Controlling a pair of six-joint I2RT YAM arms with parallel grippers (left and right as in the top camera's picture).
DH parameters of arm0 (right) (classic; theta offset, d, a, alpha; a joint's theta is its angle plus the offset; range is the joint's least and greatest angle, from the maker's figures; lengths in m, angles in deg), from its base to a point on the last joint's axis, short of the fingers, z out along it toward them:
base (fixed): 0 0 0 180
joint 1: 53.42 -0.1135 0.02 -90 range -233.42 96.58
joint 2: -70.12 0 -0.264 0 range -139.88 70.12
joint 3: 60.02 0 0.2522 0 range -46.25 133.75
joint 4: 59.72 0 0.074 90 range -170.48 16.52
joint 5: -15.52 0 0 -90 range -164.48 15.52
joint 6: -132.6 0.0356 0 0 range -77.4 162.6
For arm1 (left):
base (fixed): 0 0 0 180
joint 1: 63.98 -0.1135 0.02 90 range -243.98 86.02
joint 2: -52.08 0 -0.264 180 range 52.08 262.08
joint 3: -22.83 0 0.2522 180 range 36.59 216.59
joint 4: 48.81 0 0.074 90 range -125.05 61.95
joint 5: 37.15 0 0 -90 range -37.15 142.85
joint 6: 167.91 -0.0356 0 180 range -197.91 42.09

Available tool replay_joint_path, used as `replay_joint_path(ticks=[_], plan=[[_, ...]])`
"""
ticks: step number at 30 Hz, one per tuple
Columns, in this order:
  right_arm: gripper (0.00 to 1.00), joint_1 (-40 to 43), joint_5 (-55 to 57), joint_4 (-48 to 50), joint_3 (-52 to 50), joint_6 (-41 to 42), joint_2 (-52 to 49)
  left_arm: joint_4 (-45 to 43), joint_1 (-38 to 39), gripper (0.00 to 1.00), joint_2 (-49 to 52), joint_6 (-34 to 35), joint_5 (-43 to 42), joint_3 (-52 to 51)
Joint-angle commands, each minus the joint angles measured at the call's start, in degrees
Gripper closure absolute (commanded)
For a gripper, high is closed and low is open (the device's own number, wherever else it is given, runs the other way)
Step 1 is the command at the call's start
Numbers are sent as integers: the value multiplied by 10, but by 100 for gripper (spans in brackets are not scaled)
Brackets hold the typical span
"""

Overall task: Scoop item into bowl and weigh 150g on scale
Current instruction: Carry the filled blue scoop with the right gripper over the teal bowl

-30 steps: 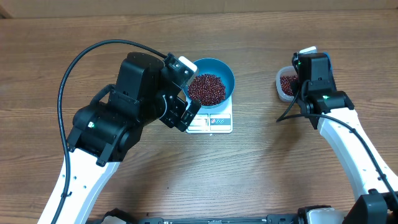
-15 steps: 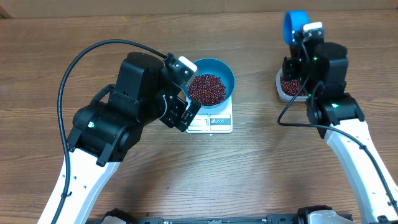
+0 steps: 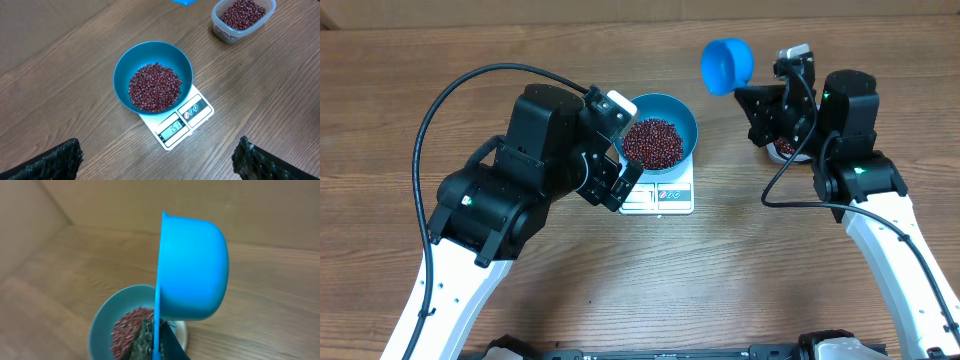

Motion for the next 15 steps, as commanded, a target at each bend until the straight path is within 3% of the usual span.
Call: replay_joint_path(ticks=[1, 15], plan=[[96, -21, -51, -1, 15, -18, -5, -1, -1, 0, 3, 6, -10, 12], [96, -122, -43, 1, 15, -45, -82, -1, -1, 1, 3, 6, -10, 12]])
